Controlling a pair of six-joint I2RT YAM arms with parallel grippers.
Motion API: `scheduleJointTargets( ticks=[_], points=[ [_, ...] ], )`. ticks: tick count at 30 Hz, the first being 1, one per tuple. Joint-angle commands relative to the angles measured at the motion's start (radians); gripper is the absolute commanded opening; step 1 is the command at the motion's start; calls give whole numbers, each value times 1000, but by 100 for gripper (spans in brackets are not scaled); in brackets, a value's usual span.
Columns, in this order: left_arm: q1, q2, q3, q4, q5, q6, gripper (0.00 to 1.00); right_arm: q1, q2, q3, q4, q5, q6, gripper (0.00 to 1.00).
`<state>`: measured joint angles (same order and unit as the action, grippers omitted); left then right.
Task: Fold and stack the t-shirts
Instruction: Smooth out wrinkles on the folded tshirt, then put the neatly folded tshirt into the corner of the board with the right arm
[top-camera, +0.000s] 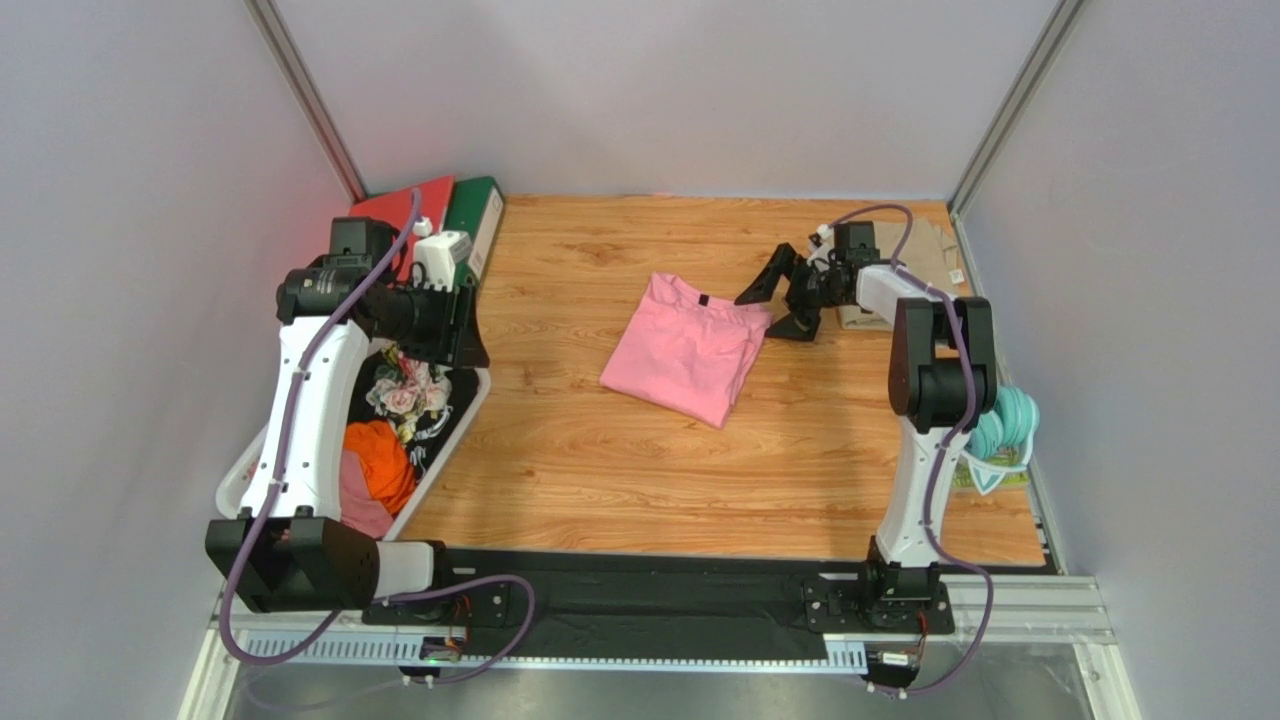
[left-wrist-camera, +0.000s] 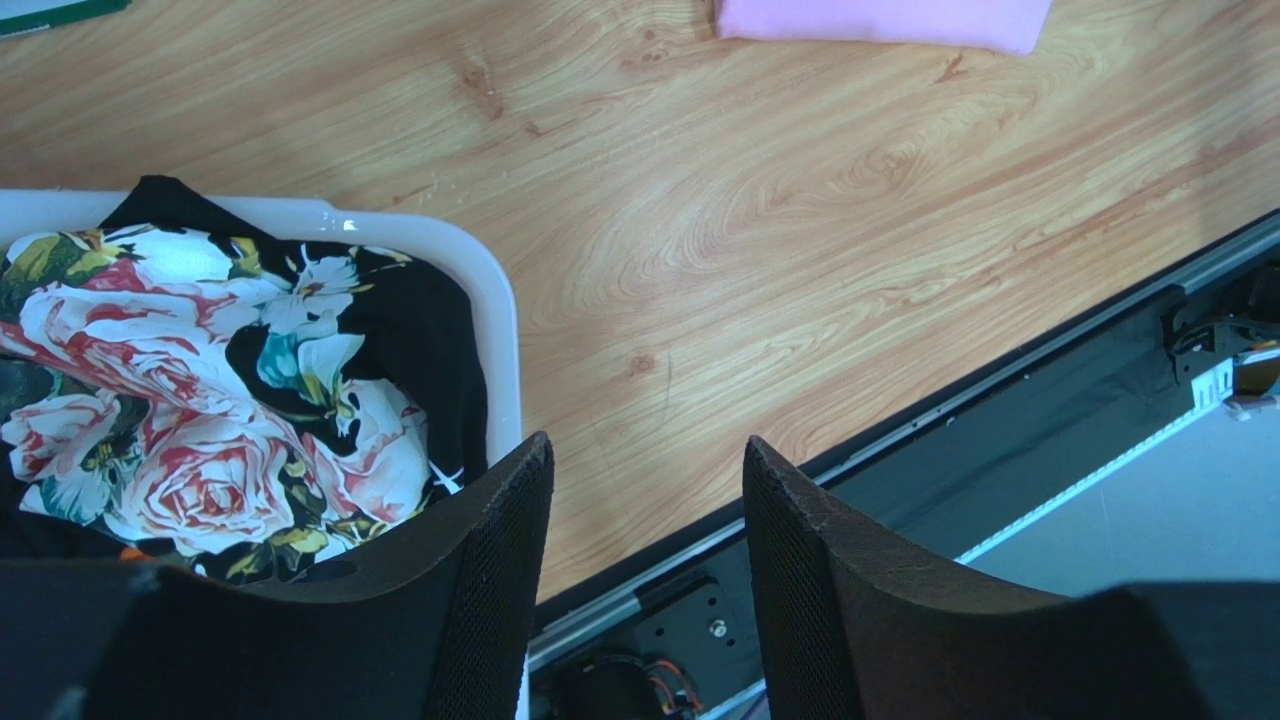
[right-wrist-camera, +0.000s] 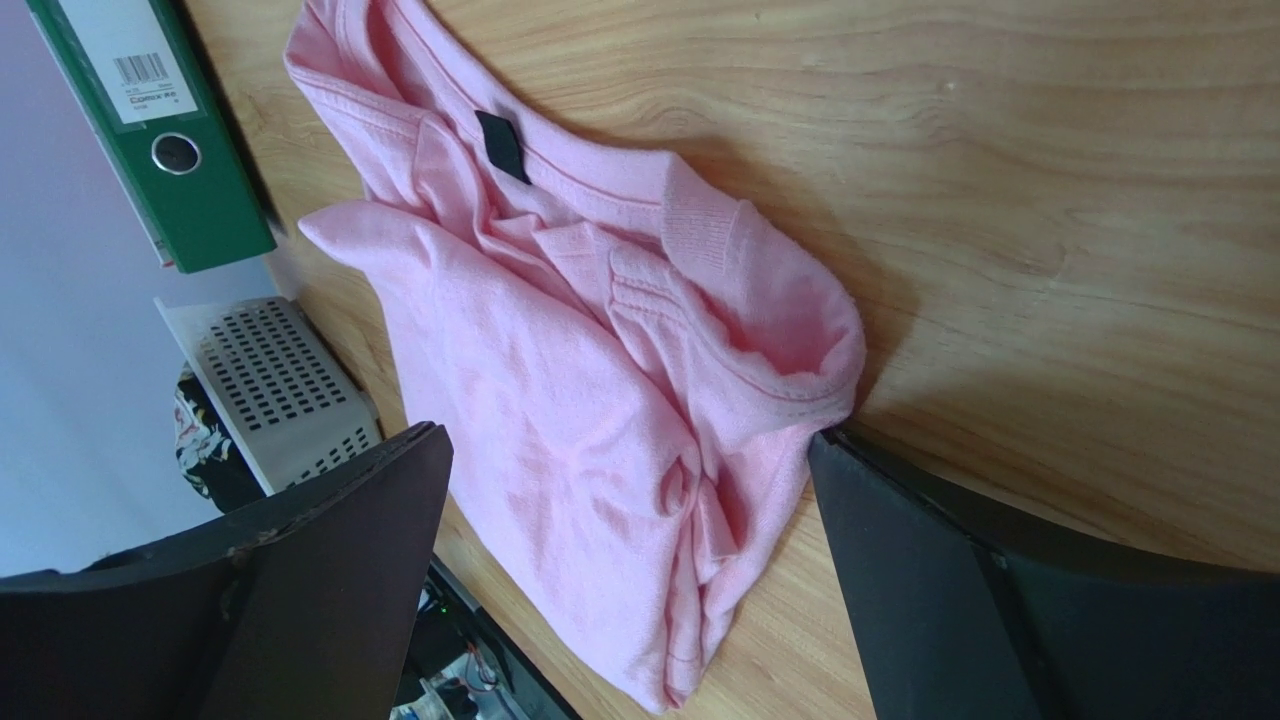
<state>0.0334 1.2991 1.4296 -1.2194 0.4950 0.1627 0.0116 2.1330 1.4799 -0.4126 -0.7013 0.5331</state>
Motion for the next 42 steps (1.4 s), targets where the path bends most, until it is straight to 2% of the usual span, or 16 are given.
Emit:
scheduleJointTargets(
  ticks=[1, 16, 29, 34, 35, 36, 38, 39, 42],
  points=[
    [5, 12, 46, 18, 33, -3, 57, -2, 61, 36, -17, 22, -38, 100],
    [7, 11, 57, 29, 76, -22, 57, 44, -48, -234, 83, 22, -15, 100],
    [7, 3, 69, 21, 65, -11, 57, 103, 28, -145, 72, 34, 21, 100],
    [7, 15, 65, 26, 59, -2, 57, 105, 33, -176, 119, 42, 59, 100],
    [7, 17, 65, 24, 62, -2, 57, 103, 34, -184, 126, 45, 68, 97],
    [5, 23, 63, 24, 62, -2, 57, 103, 36, -191, 133, 43, 88, 86],
    [6, 22, 61, 26, 65, 1, 57, 103, 45, -194, 159, 28, 102, 72],
    [5, 20, 60, 26, 65, 1, 57, 105, 48, -194, 162, 26, 107, 52],
    [5, 14, 58, 27, 63, 6, 57, 106, 51, -190, 163, 28, 117, 30]
  ],
)
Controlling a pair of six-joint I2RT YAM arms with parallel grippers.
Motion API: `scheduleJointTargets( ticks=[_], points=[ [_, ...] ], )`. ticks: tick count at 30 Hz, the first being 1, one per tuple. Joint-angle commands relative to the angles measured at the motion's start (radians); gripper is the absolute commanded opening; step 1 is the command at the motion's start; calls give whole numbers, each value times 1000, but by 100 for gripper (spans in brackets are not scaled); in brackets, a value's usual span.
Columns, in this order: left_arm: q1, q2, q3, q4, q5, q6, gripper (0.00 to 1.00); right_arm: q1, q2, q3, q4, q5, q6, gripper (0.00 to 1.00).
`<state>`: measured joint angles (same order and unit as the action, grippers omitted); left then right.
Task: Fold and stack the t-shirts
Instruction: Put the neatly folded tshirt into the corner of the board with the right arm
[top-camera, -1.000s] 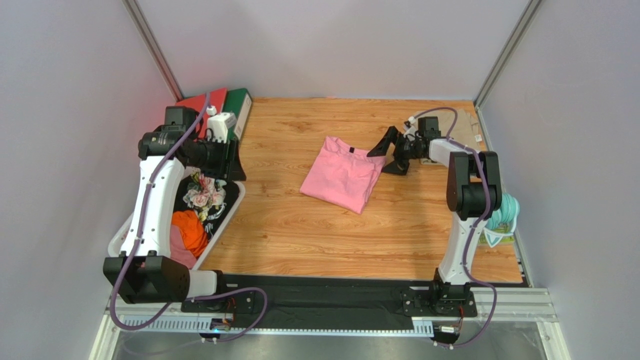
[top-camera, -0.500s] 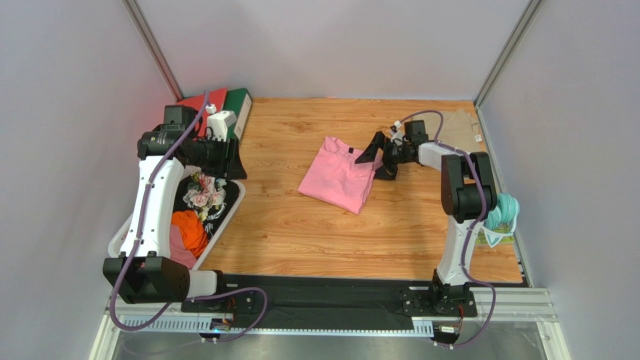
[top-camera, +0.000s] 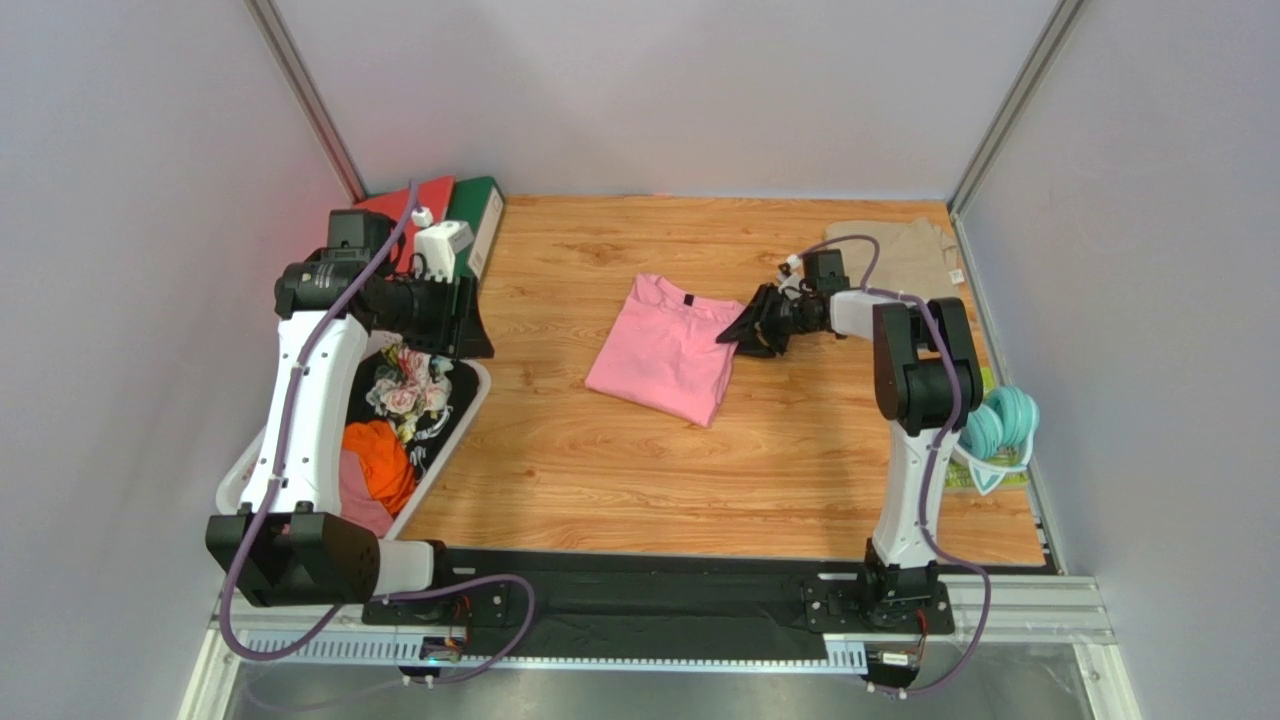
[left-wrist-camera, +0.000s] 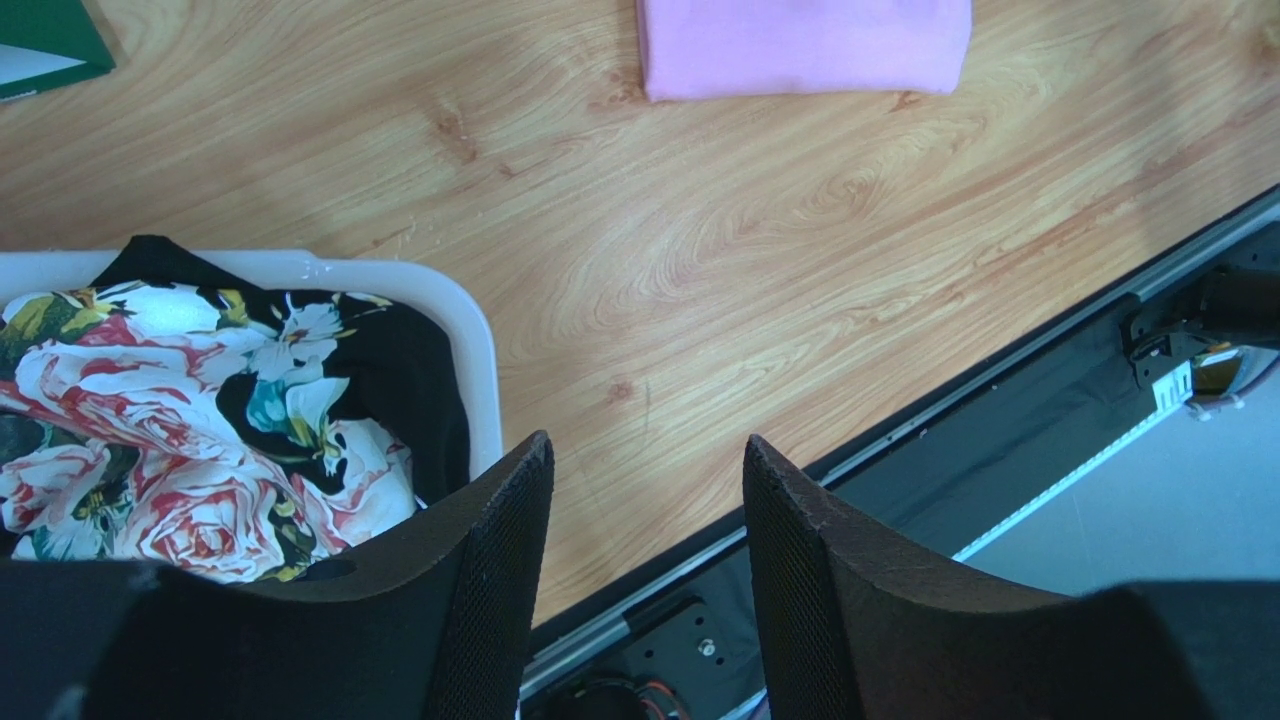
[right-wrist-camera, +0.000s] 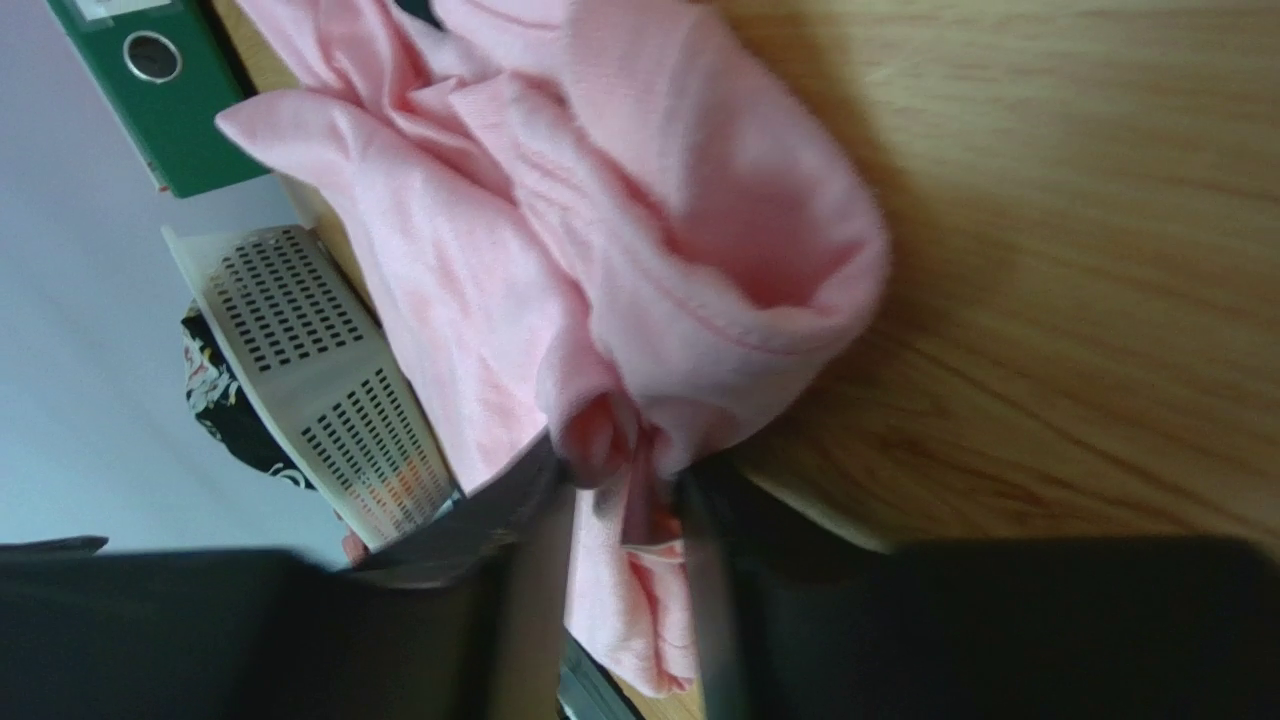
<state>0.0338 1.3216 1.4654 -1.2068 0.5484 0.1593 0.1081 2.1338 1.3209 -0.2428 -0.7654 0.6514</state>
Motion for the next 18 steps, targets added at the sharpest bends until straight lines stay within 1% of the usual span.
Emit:
scheduleJointTargets(
  ticks=[1, 5, 8, 11, 12, 16, 17, 18],
  points=[
    [5, -10, 21, 13, 13, 11, 57, 10, 51, -31, -9, 90, 1, 29],
    [5, -15, 19, 12, 22, 11, 57, 8, 52, -32, -7, 87, 4, 29],
    [5, -15, 16, 12, 24, 11, 57, 13, 52, -38, 0, 83, 5, 23],
    [5, -16, 10, 13, 28, 16, 57, 19, 58, -32, 7, 69, 5, 2],
    [5, -16, 9, 13, 28, 17, 57, 19, 55, -29, 11, 64, 5, 0],
    [5, -18, 1, 15, 27, 19, 57, 22, 14, 18, 1, 51, -4, 0],
    [5, -19, 1, 13, 28, 20, 57, 22, 6, 40, -16, 55, -15, 0],
    [5, -19, 3, 13, 22, 20, 57, 21, 0, 111, -74, 58, -41, 0]
  ],
)
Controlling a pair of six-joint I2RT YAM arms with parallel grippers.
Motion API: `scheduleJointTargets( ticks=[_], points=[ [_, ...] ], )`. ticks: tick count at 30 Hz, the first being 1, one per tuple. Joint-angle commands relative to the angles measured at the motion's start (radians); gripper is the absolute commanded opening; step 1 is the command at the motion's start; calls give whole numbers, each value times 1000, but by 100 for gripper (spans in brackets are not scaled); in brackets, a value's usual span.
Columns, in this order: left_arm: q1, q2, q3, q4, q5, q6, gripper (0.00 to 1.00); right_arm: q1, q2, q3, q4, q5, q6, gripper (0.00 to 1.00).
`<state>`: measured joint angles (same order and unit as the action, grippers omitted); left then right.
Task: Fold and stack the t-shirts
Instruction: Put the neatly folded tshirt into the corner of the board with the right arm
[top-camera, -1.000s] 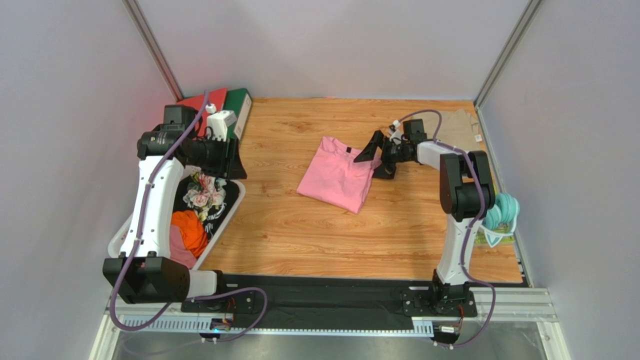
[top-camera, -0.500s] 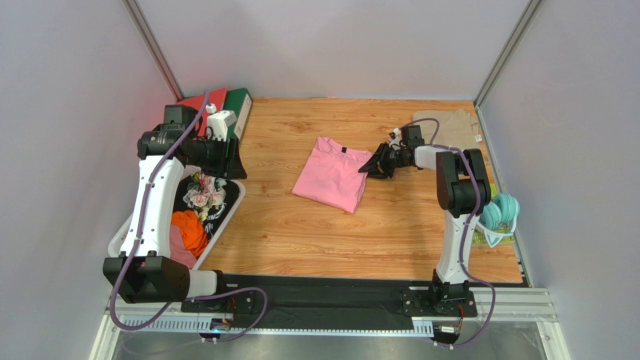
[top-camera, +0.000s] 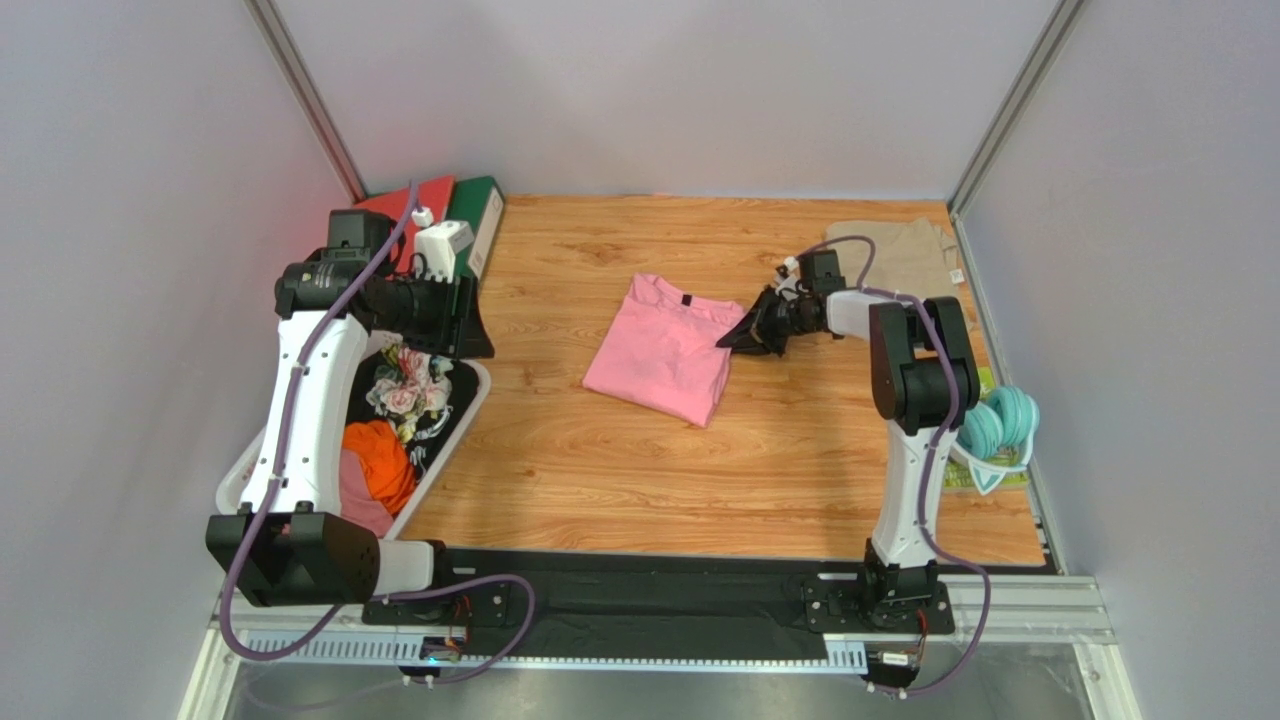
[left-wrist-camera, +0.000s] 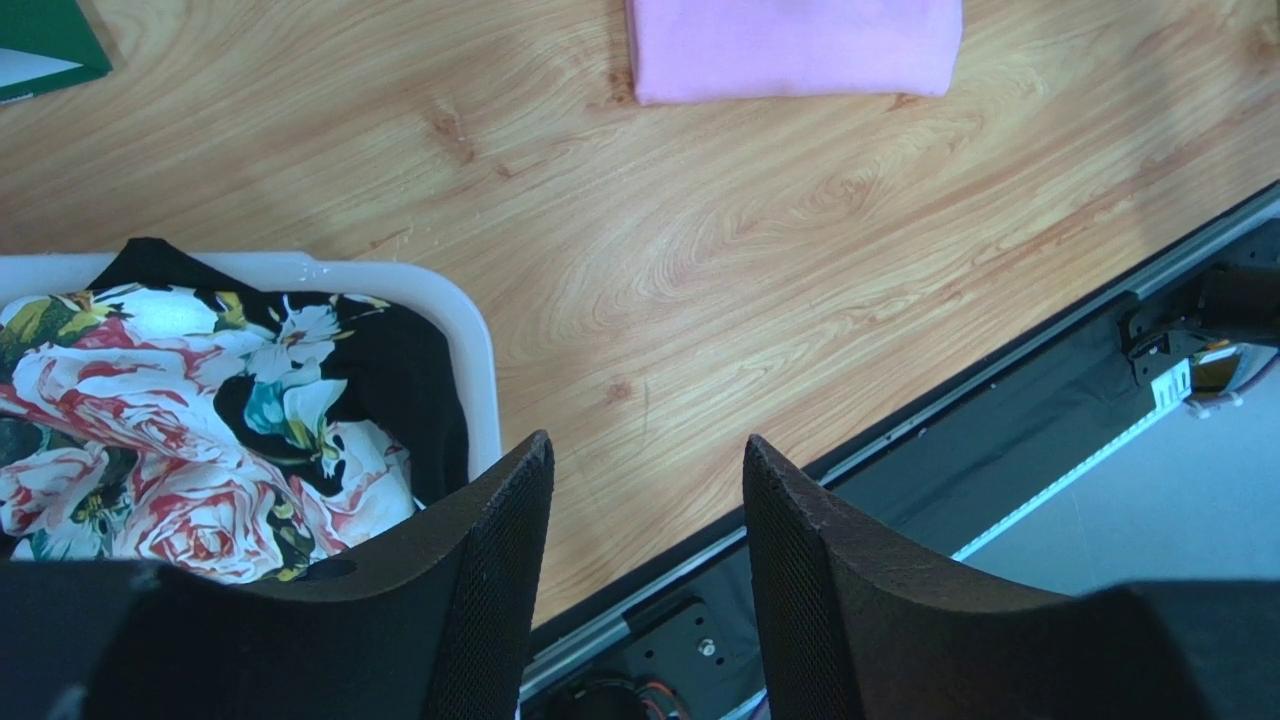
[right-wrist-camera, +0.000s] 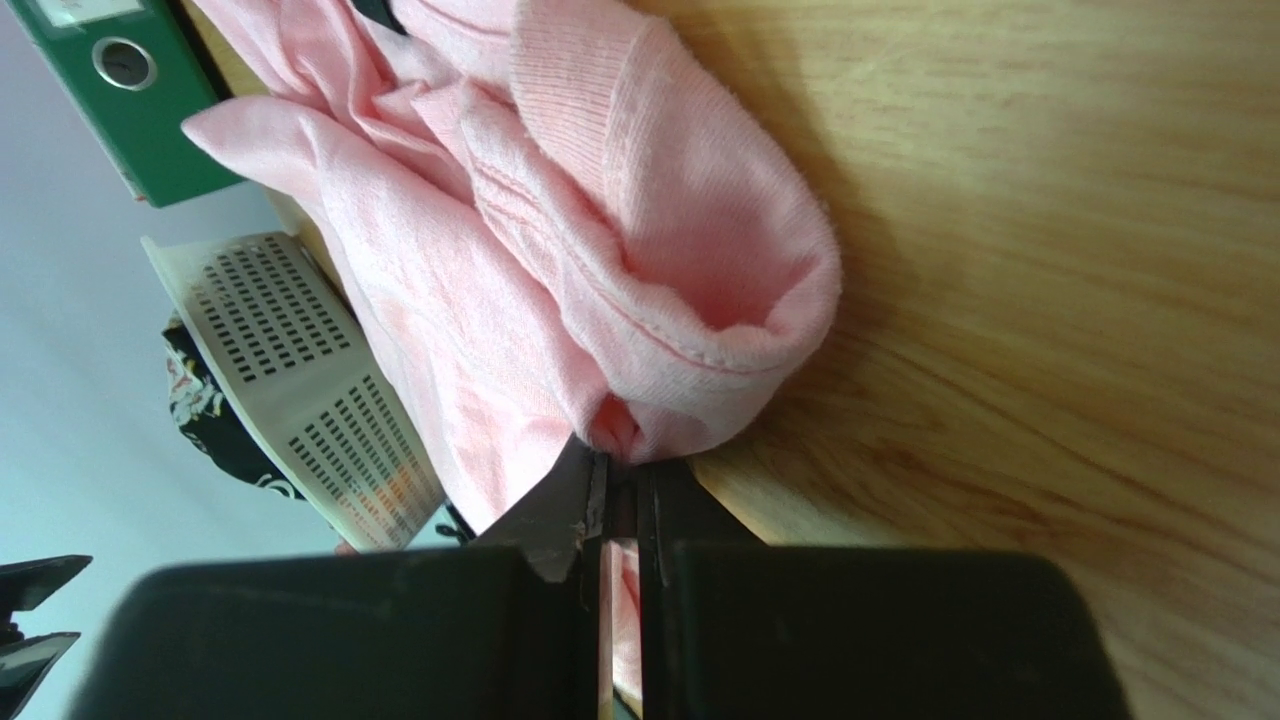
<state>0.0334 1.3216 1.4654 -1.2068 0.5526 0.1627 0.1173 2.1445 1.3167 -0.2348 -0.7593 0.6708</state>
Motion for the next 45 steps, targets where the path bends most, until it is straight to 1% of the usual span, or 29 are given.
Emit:
scheduleJointTargets(
  ticks=[1, 2, 3, 6, 7, 10, 12, 17, 20, 21, 25, 29, 30, 31, 32, 34, 36, 40, 41, 42, 45],
  points=[
    [6, -21, 3, 12, 17, 20, 57, 9, -11, 154, -113, 55, -72, 0],
    [5, -22, 4, 9, 18, 23, 57, 4, -9, 192, -142, 52, -83, 0],
    [5, -22, 6, 9, 15, 24, 57, 2, -8, 270, -185, 48, -91, 0],
    [5, -28, 4, 6, 6, 29, 57, -11, -6, 376, -256, 35, -103, 0],
    [5, -28, 4, 6, 3, 32, 56, -14, -3, 457, -280, 38, -121, 0],
    [5, -33, 4, 4, -5, 38, 56, -18, 21, 582, -363, 43, -135, 0],
    [5, -29, 10, 3, -6, 40, 57, -28, 38, 614, -394, 43, -139, 0],
    [6, -28, 22, -3, -5, 44, 56, -70, 67, 648, -402, 40, -139, 0],
    [5, -25, 24, -7, -8, 52, 56, -108, 63, 671, -416, 41, -142, 0],
    [6, -28, 23, -7, -10, 54, 56, -143, 60, 679, -420, 41, -142, 0],
    [6, -21, 21, -4, -2, 49, 56, -208, 46, 726, -426, 38, -120, 0],
    [5, -16, 21, 0, 3, 47, 56, -269, 64, 838, -420, -18, -65, 0],
    [6, -16, 21, 1, 4, 47, 56, -289, 69, 905, -414, -50, -53, 0],
    [5, -12, 21, 3, 3, 47, 56, -300, 74, 932, -410, -55, -24, 0],
    [5, -9, 23, 1, 0, 47, 56, -310, 66, 949, -378, -58, -8, 0],
    [5, 2, 30, 3, 1, 46, 56, -353, 42, 940, -324, -57, 56, 0],
    [5, 7, 33, 4, 9, 43, 56, -393, 6, 912, -285, -32, 82, 0],
    [5, 13, 36, 12, 27, 35, 56, -423, -41, 784, -281, 18, 79, 0],
    [5, 11, 36, 10, 35, 34, 56, -424, -55, 730, -287, 32, 55, 0],
    [5, 13, 35, 7, 36, 35, 56, -424, -63, 702, -291, 76, 47, 0],
    [5, 7, 27, 6, 29, 41, 56, -430, -78, 636, -287, 129, 42, 0]
  ],
)
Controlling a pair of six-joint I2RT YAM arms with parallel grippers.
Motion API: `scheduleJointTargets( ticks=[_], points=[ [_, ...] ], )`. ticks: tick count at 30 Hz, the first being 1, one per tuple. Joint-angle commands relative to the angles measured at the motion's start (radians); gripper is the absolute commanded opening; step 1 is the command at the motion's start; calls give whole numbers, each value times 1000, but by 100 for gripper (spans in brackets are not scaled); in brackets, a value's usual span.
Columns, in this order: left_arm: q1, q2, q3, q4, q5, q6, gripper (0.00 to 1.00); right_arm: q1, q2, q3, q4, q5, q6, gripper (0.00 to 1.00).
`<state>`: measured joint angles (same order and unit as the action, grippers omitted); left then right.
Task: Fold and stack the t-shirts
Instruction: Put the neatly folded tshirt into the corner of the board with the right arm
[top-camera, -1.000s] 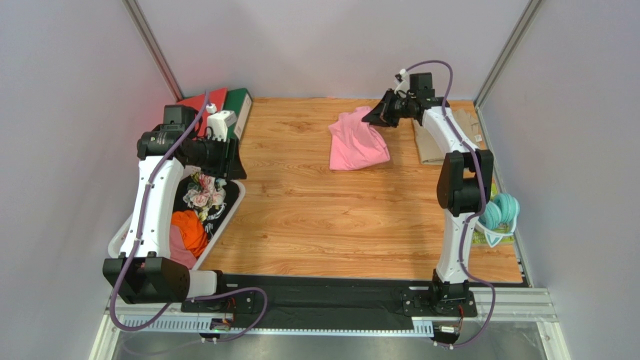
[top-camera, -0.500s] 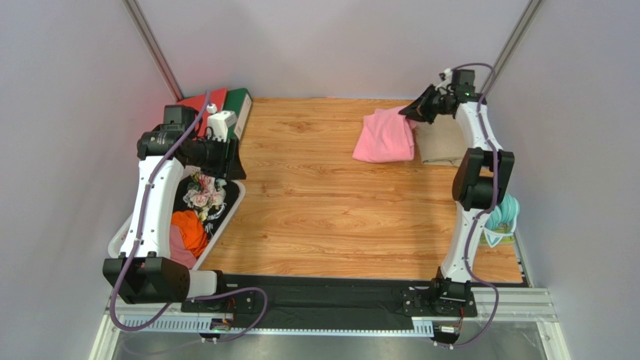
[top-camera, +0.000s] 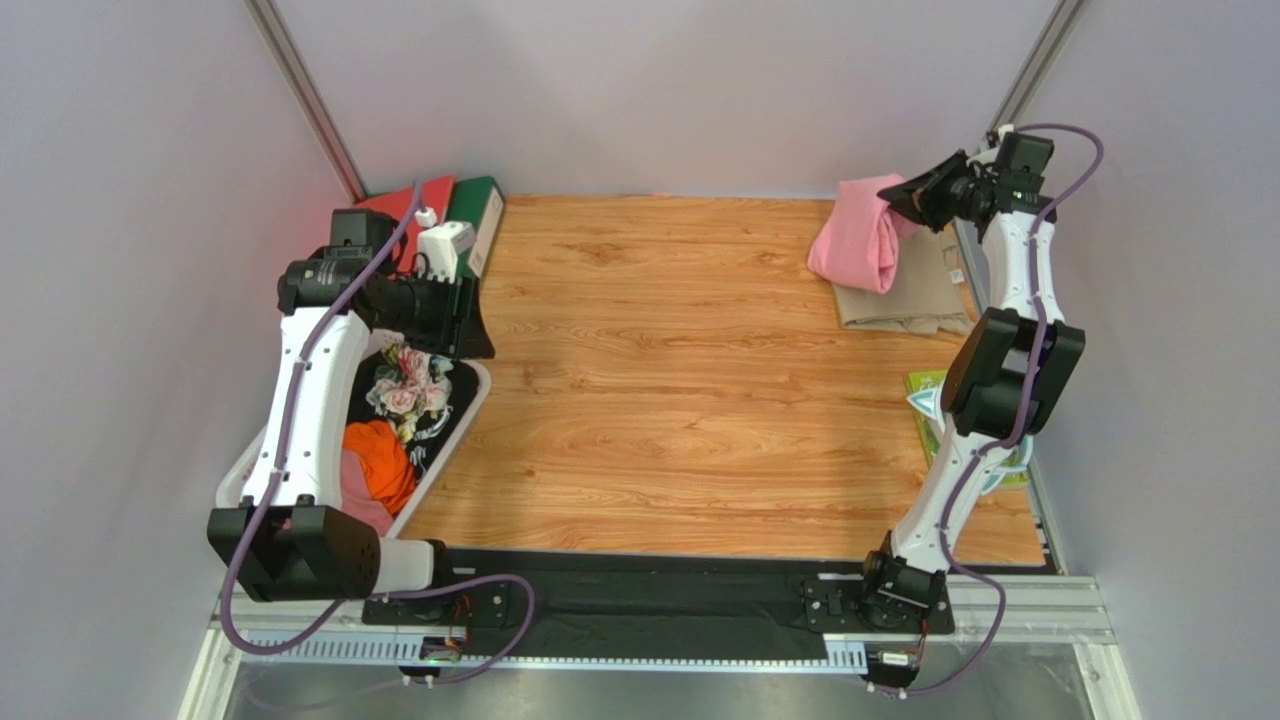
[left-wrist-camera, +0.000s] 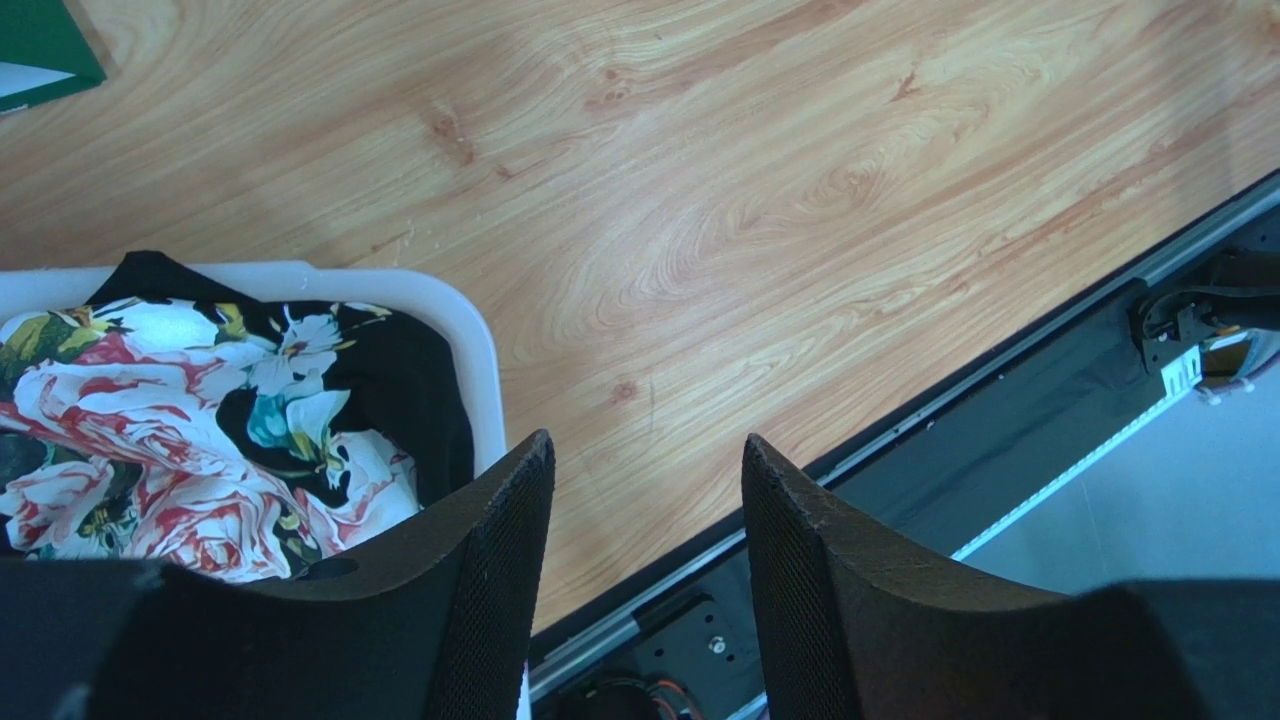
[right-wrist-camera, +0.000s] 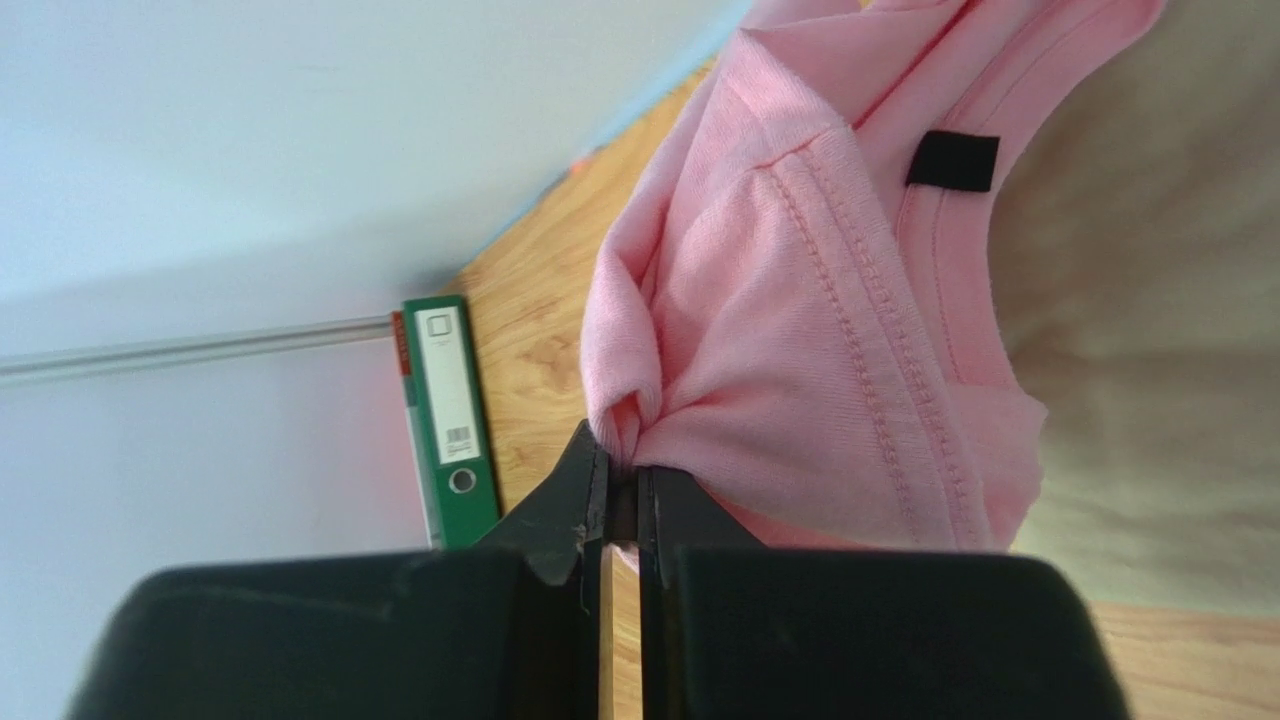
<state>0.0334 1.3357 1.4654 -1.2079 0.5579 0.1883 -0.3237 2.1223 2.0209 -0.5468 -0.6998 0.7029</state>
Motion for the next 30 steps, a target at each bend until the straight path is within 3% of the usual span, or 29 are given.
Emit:
scheduleJointTargets(
  ticks=[1, 8, 12, 15, 22, 30],
  points=[
    [6, -12, 27, 5, 22, 19, 56, 8, -55, -68, 22, 78, 15, 0],
    [5, -4, 30, 5, 25, 25, 56, -14, 2, 44, -14, 80, 47, 0],
    [5, 16, 29, 10, 33, 20, 56, -32, 15, 134, -65, 193, 14, 0],
    [5, 11, 21, 16, 33, 23, 56, -43, -42, 86, -76, 314, -25, 0],
    [5, 10, 1, 19, 57, 20, 56, -48, -179, -255, -44, 457, -25, 0],
    [6, 11, 32, 19, 89, 4, 56, -40, -91, -234, -333, 473, -69, 2]
  ],
)
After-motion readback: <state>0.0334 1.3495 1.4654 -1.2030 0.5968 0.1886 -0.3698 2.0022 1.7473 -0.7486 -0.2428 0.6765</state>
